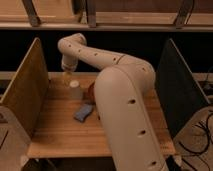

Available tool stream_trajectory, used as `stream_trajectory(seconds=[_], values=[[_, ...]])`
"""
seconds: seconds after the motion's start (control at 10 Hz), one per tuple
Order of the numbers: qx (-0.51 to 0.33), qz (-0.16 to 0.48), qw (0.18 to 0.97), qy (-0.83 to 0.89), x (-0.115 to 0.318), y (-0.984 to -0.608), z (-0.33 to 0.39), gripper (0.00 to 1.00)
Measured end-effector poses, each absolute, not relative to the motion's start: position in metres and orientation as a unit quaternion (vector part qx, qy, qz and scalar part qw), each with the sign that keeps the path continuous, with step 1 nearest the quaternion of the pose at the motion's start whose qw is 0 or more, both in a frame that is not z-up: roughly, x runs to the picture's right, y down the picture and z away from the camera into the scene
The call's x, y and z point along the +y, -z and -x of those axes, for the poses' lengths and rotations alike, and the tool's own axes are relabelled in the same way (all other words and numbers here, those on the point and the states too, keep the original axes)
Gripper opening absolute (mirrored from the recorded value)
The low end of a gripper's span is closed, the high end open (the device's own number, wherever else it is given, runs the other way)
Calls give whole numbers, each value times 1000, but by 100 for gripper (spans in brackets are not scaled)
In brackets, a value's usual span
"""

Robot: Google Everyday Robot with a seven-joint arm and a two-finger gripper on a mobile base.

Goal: Place the ceramic cup over the eraser

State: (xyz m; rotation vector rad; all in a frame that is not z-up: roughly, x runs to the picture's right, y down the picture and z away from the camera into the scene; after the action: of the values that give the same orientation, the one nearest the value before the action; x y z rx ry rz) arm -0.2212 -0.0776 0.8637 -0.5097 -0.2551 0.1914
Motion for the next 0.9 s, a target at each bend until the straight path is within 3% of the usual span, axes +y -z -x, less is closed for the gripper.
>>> stream_trajectory(seconds=[0.9], values=[[-96, 321, 929, -154, -38, -902, 212, 74]])
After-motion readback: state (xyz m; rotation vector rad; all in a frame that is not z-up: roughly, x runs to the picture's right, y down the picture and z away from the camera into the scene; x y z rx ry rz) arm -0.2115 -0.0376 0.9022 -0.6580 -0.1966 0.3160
